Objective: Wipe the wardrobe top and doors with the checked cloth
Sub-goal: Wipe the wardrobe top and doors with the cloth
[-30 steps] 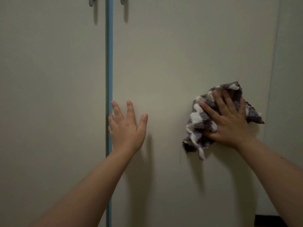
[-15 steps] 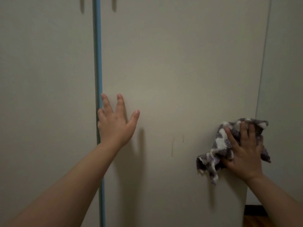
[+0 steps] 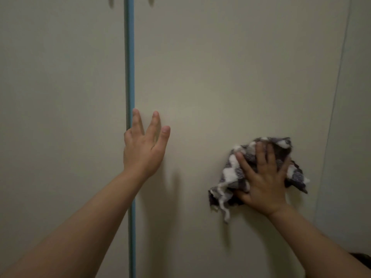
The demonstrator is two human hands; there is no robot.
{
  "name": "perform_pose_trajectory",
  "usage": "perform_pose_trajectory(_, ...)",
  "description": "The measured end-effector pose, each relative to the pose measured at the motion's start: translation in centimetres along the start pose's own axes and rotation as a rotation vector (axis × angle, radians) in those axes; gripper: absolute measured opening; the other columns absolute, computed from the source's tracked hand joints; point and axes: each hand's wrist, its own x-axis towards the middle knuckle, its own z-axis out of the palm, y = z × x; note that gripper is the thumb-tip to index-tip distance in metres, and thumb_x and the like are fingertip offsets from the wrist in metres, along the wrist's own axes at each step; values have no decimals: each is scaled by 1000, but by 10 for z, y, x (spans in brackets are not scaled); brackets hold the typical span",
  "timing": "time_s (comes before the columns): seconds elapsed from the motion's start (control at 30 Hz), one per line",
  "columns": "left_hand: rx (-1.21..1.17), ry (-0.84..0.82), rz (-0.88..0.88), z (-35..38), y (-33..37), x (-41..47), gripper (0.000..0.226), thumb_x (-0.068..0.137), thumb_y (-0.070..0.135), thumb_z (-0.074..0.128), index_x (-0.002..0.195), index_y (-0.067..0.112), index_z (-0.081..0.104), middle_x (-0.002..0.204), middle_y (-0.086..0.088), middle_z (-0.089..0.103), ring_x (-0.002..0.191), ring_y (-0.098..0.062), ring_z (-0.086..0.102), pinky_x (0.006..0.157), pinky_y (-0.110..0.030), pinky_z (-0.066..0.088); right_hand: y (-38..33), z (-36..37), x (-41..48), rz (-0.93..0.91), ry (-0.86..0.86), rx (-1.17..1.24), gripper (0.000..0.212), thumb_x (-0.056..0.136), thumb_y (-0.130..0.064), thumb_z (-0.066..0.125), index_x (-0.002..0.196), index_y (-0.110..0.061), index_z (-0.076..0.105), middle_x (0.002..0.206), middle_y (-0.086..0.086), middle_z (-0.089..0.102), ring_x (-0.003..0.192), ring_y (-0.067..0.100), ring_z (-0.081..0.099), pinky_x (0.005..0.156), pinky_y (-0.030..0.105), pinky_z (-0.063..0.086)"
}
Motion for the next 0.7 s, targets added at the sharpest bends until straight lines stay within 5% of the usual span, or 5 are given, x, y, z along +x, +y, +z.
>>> perform_pose_trajectory(0.17, -124, -6, 86, 3, -14, -4, 83, 69, 73, 1, 145, 40, 7, 156, -1, -15, 144, -17, -6, 113, -34, -1, -79, 2, 35, -91, 19, 36, 92, 65, -68, 45, 147, -35, 21, 157, 15, 7, 144, 32, -3, 107, 66, -4)
perform_pose_trajectory(0.33, -17, -9, 120, 6, -27, -30, 79, 72, 71, 6, 144, 41, 2, 155, -1, -21, 144, -18, -8, 113, -45, -2, -146, 3, 64, -131, -32, 57, 86, 68, -67, 32, 147, -35, 14, 156, 11, -15, 143, 32, -14, 107, 63, -13)
perform_pose_trajectory(0.5, 140, -27, 115, 11, -45, -57, 72, 71, 69, 5, 136, 43, -9, 154, -1, -20, 144, -22, -8, 112, -50, -5, -187, 2, 79, -120, -43, 95, 71, 81, -55, 27, 147, -34, 11, 155, 11, 8, 143, 30, -16, 107, 62, -11)
perform_pose_trajectory(0.7, 268, -134, 36, 29, -62, -89, 78, 70, 69, -4, 140, 36, -14, 155, -7, -19, 144, -22, 2, 111, -54, 0, -203, 12, 55, -246, -78, -9, 65, 89, -56, 19, 148, -34, 4, 154, 16, -20, 140, 34, -21, 106, 65, -13)
